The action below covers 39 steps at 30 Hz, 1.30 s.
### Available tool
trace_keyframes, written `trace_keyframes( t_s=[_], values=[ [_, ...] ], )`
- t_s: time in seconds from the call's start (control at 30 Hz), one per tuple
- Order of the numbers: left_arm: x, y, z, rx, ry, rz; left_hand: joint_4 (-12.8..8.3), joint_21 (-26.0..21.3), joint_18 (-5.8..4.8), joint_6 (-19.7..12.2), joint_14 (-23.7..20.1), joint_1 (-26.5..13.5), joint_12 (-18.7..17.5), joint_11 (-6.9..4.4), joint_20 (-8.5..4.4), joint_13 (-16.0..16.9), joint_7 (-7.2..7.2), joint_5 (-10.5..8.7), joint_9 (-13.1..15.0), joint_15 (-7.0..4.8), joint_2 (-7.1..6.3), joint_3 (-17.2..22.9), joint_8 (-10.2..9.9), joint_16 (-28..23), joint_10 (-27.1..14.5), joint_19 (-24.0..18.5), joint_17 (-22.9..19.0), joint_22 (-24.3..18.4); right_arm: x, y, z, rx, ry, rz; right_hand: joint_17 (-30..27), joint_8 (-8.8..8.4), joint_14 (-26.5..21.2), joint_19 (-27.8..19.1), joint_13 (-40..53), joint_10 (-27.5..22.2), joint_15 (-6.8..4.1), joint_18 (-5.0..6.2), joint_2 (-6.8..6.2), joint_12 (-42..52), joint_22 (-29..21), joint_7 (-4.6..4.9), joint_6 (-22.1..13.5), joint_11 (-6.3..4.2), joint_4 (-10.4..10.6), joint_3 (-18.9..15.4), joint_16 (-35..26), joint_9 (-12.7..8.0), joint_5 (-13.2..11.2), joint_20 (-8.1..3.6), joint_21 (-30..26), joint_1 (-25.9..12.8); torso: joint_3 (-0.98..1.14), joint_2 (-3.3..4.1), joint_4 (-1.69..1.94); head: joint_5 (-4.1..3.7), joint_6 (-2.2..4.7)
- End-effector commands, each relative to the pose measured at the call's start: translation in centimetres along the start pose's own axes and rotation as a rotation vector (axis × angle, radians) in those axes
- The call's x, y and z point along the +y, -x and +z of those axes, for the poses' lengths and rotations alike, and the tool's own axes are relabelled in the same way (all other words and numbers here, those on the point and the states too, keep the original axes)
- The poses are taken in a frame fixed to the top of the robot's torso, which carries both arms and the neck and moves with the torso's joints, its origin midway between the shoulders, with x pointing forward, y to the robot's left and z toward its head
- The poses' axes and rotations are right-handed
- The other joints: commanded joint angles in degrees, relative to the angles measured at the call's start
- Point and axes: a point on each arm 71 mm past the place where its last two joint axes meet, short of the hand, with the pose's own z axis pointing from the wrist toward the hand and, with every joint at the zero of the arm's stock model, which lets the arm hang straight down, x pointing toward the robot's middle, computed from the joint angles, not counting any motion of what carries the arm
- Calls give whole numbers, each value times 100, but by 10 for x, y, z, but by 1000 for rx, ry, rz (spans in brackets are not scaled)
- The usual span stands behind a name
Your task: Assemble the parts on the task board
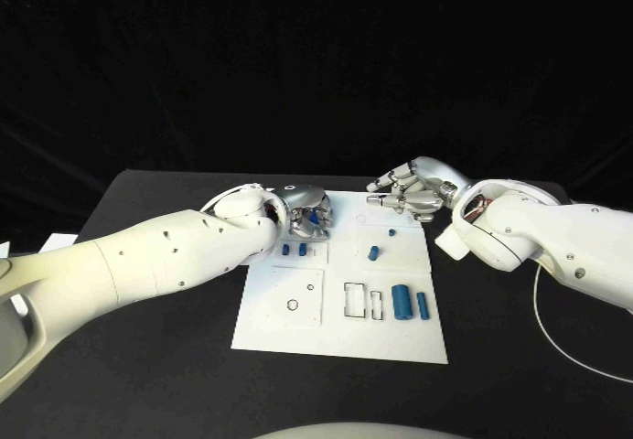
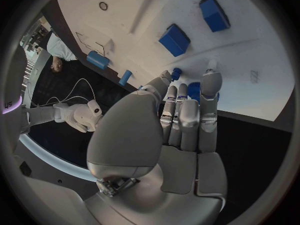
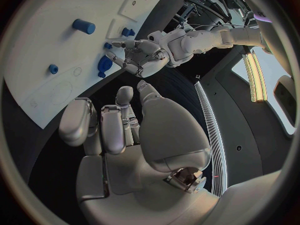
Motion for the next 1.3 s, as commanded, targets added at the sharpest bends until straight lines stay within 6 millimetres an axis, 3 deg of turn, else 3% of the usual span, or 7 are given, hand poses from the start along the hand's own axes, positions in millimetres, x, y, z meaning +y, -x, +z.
trace_keyframes(
  t_s=[0.03,0.27,0.43,0.97,1.3],
  values=[
    [0,-2,2,24,32,19,3,204,-102,56,80,-8,-40,2,-5,4,4,-15,-10,-3,26,64,-27,84,69,78,100,141,1,-1,0,2,11,0,-1,37,217,-25,-6,-31,4,60,42,-27,-2,20,16,8,31,0,-22,-2,34,-17,-21,27,-3,0,-3,4,-5],
    [0,-4,4,46,39,21,-28,546,-145,84,179,21,-77,3,-7,7,35,-13,-20,-5,21,171,-57,220,137,150,258,388,1,-1,0,2,11,0,7,37,220,-23,4,-21,5,59,51,-11,-1,21,15,8,37,0,-17,-2,31,-17,-22,30,-4,-2,-4,4,-18],
    [-1,-6,5,64,46,22,-40,1067,-216,112,352,-5,-83,-16,-16,24,37,-15,-30,-20,-10,251,-86,436,256,280,589,724,1,-1,0,3,12,0,7,37,220,-23,4,-21,5,59,51,-11,-1,21,15,8,37,0,-17,-2,31,-17,-22,30,-5,0,-3,9,-24],
    [-2,-9,8,100,57,24,-65,1428,-258,219,446,-17,-42,-66,-40,73,16,-14,-23,-60,12,372,-80,561,468,349,738,988,2,-2,1,4,15,0,7,37,220,-23,4,-21,5,59,51,-11,-1,21,15,8,37,0,-17,-2,31,-17,-22,30,-4,-5,2,28,-47],
    [1,-11,9,111,75,4,-175,1885,-327,391,533,75,-45,-116,-87,130,8,-13,0,-111,115,586,-45,645,658,456,855,1282,3,-2,1,6,17,1,12,38,222,-19,2,-19,5,58,56,-8,6,21,16,8,41,-1,-15,-2,31,-17,-19,32,-2,-7,-3,31,-41]
  ],
)
